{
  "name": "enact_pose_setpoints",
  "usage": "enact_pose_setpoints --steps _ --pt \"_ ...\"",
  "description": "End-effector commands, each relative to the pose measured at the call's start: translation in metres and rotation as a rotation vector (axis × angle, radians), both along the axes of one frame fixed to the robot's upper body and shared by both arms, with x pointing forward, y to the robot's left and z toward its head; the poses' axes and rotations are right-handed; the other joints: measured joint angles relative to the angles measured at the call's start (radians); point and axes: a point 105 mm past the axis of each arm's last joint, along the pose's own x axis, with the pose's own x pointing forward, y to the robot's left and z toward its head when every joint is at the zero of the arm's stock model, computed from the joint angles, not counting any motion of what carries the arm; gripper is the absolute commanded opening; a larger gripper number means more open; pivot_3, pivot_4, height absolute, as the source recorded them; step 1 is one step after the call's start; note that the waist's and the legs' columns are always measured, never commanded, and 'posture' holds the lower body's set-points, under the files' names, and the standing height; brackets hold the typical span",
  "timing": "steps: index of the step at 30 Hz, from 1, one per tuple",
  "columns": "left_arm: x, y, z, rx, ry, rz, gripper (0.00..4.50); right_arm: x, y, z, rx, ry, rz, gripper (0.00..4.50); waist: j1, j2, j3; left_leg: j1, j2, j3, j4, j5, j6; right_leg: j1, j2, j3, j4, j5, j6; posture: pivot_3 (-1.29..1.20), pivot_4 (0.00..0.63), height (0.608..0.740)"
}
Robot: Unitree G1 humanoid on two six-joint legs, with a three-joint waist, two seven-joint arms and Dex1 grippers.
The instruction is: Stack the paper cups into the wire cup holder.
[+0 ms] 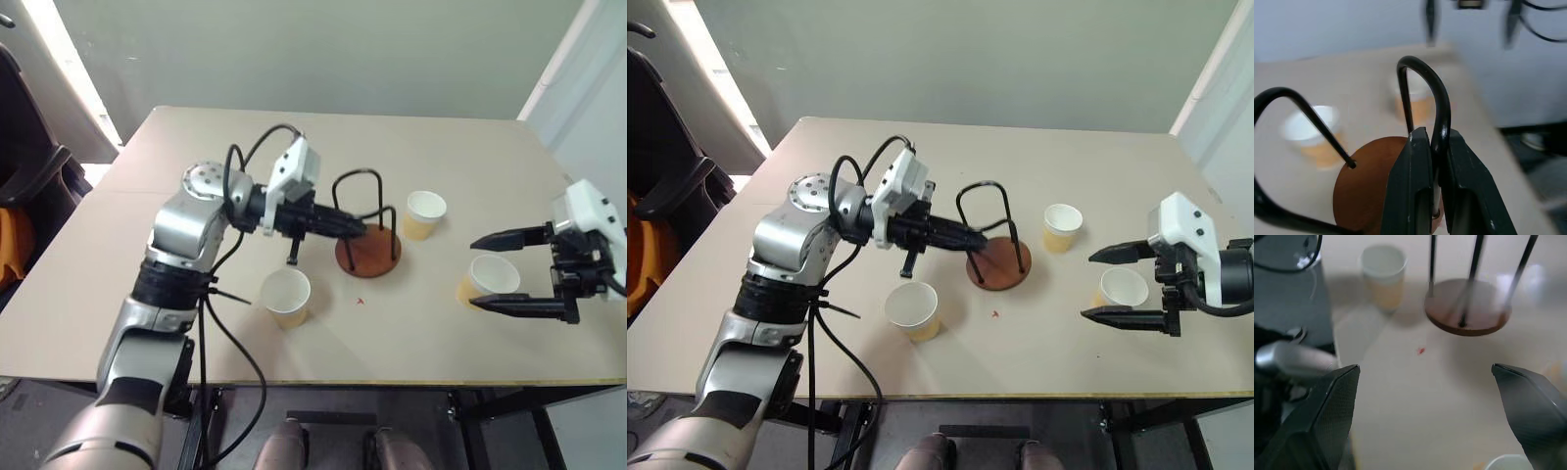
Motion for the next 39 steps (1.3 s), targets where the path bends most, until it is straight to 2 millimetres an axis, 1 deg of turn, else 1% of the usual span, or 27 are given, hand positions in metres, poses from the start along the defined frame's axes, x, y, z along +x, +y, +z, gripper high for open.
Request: enact_pose_setpoints --steps 1,2,5,8,10,12,15,18,23,25,26,28,31,34,36,39 --pt "-0.018 0.002 -0.017 0.077 0.02 -0.069 0.0 0.006 -0.008 -0.007 -0.108 -0.035 -0.029 4.5 -0.001 0.0 0.0 0.001 0.001 0.0 0.0 -0.001 0.001 0.0 0.001 0.003 0.0 0.0 0.0 0.0 0.15 0.74" --pt "-0.018 0.002 -0.021 0.078 0.033 -0.059 0.0 0.009 -0.011 -0.013 -0.147 -0.032 -0.042 4.5 -0.001 0.0 0.0 0.004 0.002 0.001 0.0 -0.006 0.01 0.002 0.002 0.007 0.0 0.001 0.001 0.0 0.15 0.74" --pt "-0.016 -0.003 -0.034 0.092 0.047 -0.028 0.0 0.011 -0.016 -0.029 -0.228 -0.016 -0.053 4.5 -0.001 0.0 0.0 0.007 0.002 0.001 0.0 -0.008 0.014 0.004 0.001 0.009 0.0 0.003 0.001 0.0 0.15 0.74" --pt "-0.014 -0.007 -0.046 0.108 0.037 -0.012 0.0 0.011 -0.012 -0.033 -0.229 -0.011 -0.038 4.5 -0.002 0.0 0.0 0.009 0.002 0.002 0.001 -0.008 0.015 0.005 0.0 0.013 0.0 0.006 0.001 0.0 0.15 0.74" --pt "-0.01 -0.011 -0.048 0.098 0.032 0.006 0.0 0.009 -0.007 -0.029 -0.189 -0.019 -0.014 4.5 -0.004 0.0 0.0 0.011 0.002 0.003 0.001 -0.008 0.016 0.006 0.0 0.014 -0.001 0.007 0.001 0.0 0.15 0.74" --pt "-0.008 -0.016 -0.049 0.086 0.03 0.013 0.0 0.007 0.002 -0.019 -0.126 -0.033 0.018 4.5 -0.006 0.0 0.0 0.011 0.002 0.004 0.001 -0.008 0.016 0.006 0.001 0.015 -0.001 0.007 0.0 0.0 0.15 0.74" --pt "-0.008 -0.021 -0.059 0.106 0.013 0.007 0.0 0.006 0.009 -0.009 -0.069 -0.054 0.04 4.5 -0.009 0.0 0.0 0.012 0.002 0.005 0.001 -0.008 0.016 0.006 0.001 0.016 -0.001 0.007 0.0 0.0 0.15 0.74" --pt "-0.004 -0.021 -0.068 0.138 -0.018 0.025 0.0 0.007 0.009 -0.009 -0.077 -0.053 0.032 4.5 -0.009 0.0 0.0 0.011 0.002 0.005 0.001 -0.008 0.016 0.006 0.001 0.016 -0.001 0.006 0.0 0.0 0.15 0.74" --pt "-0.003 -0.02 -0.075 0.176 0.013 0.042 0.0 0.007 0.007 -0.011 -0.087 -0.048 0.022 4.5 -0.009 0.0 0.0 0.011 0.003 0.005 0.001 -0.008 0.016 0.006 0.001 0.016 -0.001 0.005 0.0 0.0 0.15 0.74" --pt "-0.003 -0.023 -0.073 0.158 0.035 0.05 0.65 0.009 0.006 -0.013 -0.1 -0.048 0.012 4.5 -0.009 0.0 0.0 0.011 0.003 0.005 0.0 -0.008 0.016 0.006 0.001 0.016 -0.001 0.005 -0.001 0.0 0.15 0.74" --pt "-0.003 -0.024 -0.072 0.148 0.047 0.051 0.85 0.01 0.005 -0.014 -0.105 -0.048 0.009 4.5 -0.009 0.0 0.0 0.011 0.003 0.005 0.0 -0.008 0.016 0.006 0.001 0.016 -0.001 0.005 -0.001 0.0 0.15 0.74" --pt "-0.003 -0.025 -0.07 0.142 0.049 0.052 1.52 0.011 0.003 -0.016 -0.119 -0.045 0.0 4.5 -0.009 0.0 0.0 0.01 0.003 0.005 0.0 -0.008 0.016 0.005 0.001 0.016 -0.001 0.005 -0.001 0.0 0.15 0.74" --pt "-0.004 -0.026 -0.065 0.107 0.059 0.048 2.63 0.014 -0.004 -0.019 -0.162 -0.044 -0.026 4.5 -0.009 0.0 0.0 0.01 0.003 0.005 0.0 -0.009 0.016 0.005 0.001 0.016 -0.002 0.005 -0.001 0.0 0.15 0.74" --pt "-0.002 -0.027 -0.05 0.039 0.066 0.07 3.68 0.022 -0.018 -0.024 -0.264 -0.061 -0.082 4.5 -0.008 0.0 0.0 0.01 0.003 0.005 0.0 -0.01 0.016 0.005 0.001 0.016 -0.001 0.005 -0.001 0.0 0.15 0.74" --pt "-0.006 -0.021 -0.046 0.039 0.065 0.056 4.37 0.027 -0.027 -0.026 -0.323 -0.074 -0.105 4.5 -0.009 0.001 0.0 0.01 0.003 0.005 0.0 -0.01 0.016 0.005 0.001 0.016 -0.002 0.005 -0.001 0.0 0.15 0.74" --pt "-0.012 -0.006 -0.041 0.07 0.044 0.042 4.37 0.032 -0.032 -0.027 -0.347 -0.074 -0.11 4.5 -0.01 0.001 0.0 0.011 0.003 0.005 0.0 -0.011 0.016 0.005 0.001 0.016 -0.001 0.005 -0.001 0.0 0.15 0.74"
